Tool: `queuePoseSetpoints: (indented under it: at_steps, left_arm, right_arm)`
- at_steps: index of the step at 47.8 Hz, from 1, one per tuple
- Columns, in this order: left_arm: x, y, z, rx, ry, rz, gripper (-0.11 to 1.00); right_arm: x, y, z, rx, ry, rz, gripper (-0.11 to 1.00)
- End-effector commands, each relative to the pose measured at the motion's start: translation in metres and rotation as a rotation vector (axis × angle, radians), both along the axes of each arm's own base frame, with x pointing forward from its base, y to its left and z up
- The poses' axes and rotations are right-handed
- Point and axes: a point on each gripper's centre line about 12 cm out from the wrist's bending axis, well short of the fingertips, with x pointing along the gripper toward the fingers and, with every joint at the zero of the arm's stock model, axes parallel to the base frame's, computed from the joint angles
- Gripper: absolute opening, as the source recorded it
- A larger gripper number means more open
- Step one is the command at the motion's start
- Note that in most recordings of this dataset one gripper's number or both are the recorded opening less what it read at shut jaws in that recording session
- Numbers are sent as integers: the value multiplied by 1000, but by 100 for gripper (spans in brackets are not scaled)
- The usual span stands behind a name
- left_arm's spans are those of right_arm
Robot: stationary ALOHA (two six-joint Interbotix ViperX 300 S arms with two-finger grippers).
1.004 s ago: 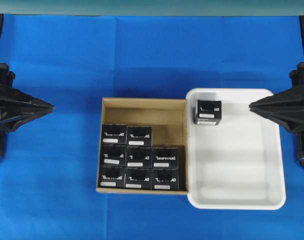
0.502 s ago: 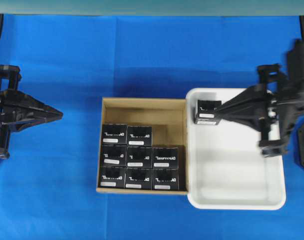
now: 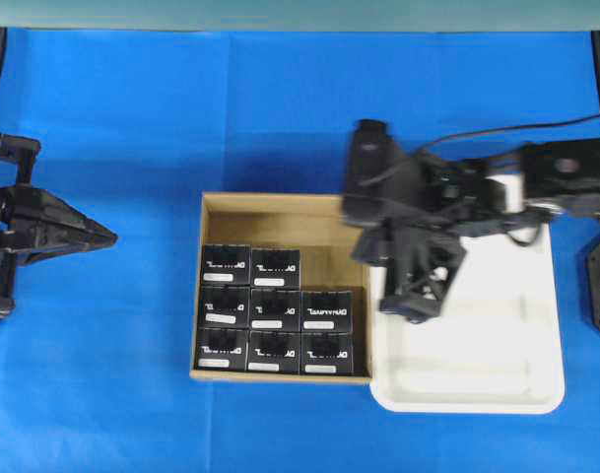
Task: Pick the box from inside the cardboard box.
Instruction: 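Move the right gripper over the cardboard box toward the top-right black box, then lower the open right gripper around the top-right black servo box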
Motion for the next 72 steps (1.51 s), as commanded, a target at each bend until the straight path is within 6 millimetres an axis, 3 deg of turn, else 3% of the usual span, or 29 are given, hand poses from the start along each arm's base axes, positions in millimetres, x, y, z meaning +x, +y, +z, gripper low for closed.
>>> queuePoseSetpoints:
  at_steps: [1, 15, 26, 45, 50, 53, 65, 72]
  left_arm:
    - [2, 0, 11, 1, -14, 0, -1]
    - [1, 0, 9, 2, 11, 1, -1]
    - [1, 0, 8, 1, 20, 0, -1]
    - [-2, 0, 1, 2, 89, 2, -1]
    - [-2, 0, 1, 2, 89, 2, -1]
    - [-2, 0, 1, 2, 89, 2, -1]
    - [-1, 0, -1, 1, 95, 2, -1]
    - [0, 0, -5, 1, 112, 2, -1]
  right_arm:
    - [16, -3, -2, -8, 52, 14, 5]
    - [52, -7, -15, -38, 196, 103, 5]
    - [72, -17, -17, -53, 212, 128, 5]
    - [92, -26, -30, -68, 242, 176, 11]
    - [95, -27, -29, -72, 238, 195, 20]
    - [97, -28, -30, -67, 233, 195, 30]
    - [100, -34, -38, -53, 237, 181, 95]
    - [103, -35, -48, -50, 225, 170, 98]
